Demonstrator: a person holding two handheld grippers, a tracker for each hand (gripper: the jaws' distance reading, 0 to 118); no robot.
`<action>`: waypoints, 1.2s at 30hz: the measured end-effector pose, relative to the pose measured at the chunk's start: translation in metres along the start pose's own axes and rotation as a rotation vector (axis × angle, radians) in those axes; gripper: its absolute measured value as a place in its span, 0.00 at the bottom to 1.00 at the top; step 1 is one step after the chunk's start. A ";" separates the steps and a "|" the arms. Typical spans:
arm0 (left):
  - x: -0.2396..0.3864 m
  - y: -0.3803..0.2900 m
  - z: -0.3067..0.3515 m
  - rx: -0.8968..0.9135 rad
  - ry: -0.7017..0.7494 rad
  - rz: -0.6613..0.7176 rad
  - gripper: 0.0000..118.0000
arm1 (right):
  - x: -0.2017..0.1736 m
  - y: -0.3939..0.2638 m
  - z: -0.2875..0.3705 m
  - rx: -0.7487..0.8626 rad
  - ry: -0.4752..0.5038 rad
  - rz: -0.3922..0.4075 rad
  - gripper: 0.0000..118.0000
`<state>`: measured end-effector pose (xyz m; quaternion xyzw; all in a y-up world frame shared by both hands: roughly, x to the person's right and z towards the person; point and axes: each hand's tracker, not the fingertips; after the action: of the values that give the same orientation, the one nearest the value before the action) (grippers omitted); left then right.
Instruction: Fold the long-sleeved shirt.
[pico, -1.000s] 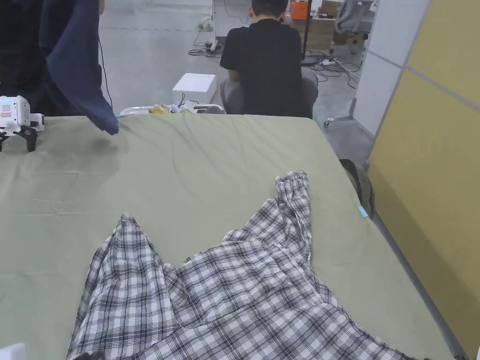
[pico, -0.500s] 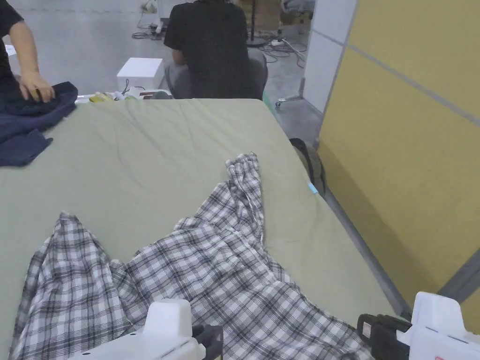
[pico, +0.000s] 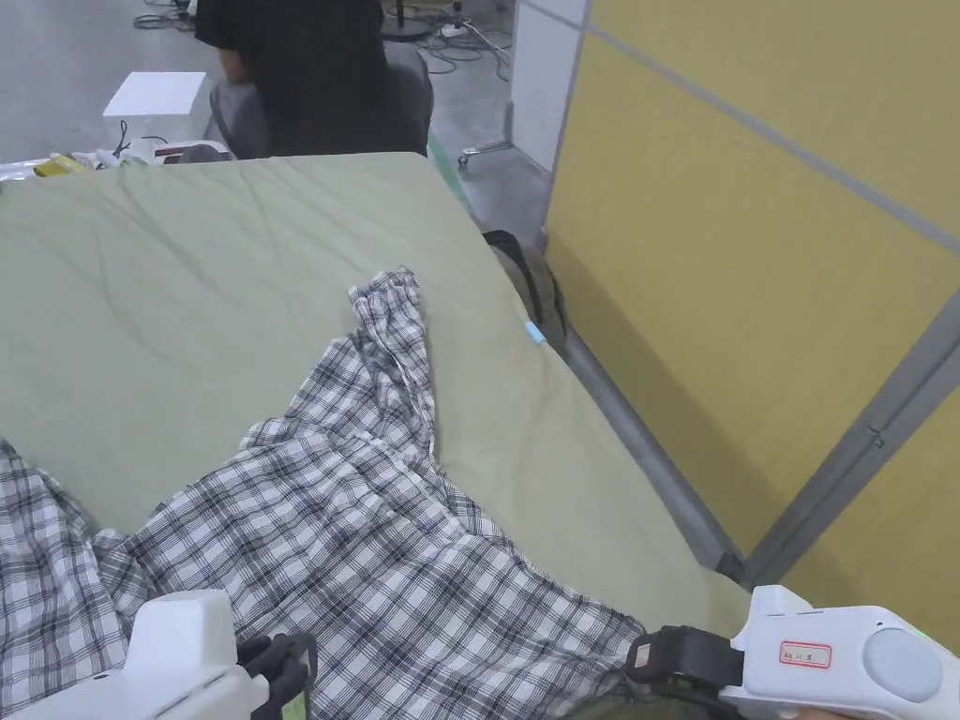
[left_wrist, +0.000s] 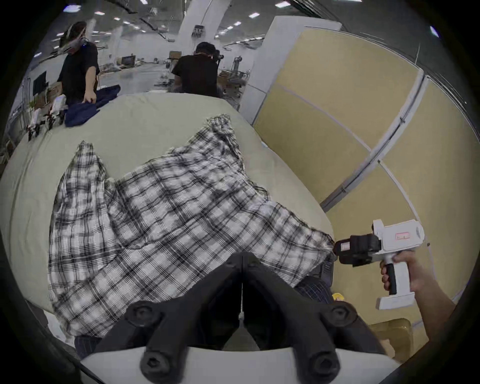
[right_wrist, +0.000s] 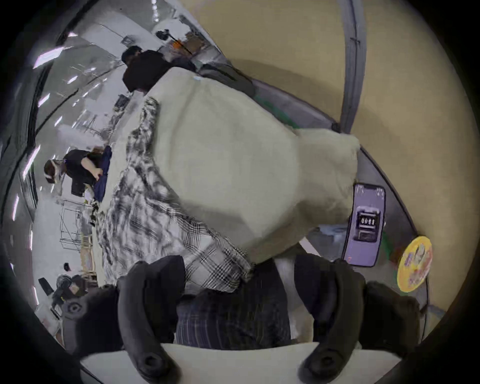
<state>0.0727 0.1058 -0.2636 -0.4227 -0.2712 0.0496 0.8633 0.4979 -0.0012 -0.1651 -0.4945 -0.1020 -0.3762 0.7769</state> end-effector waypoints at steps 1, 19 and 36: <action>-0.002 0.002 -0.002 -0.001 0.005 0.002 0.00 | 0.002 0.000 -0.003 -0.003 0.008 -0.015 0.62; -0.108 0.213 -0.184 -0.019 0.173 0.100 0.72 | 0.009 -0.001 -0.016 0.004 0.070 0.036 0.00; -0.120 0.249 -0.221 -0.179 0.147 0.048 0.01 | 0.006 0.013 0.024 0.087 0.110 0.059 0.00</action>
<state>0.1192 0.0719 -0.6129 -0.5069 -0.2004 0.0146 0.8383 0.5162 0.0191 -0.1593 -0.4417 -0.0608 -0.3750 0.8128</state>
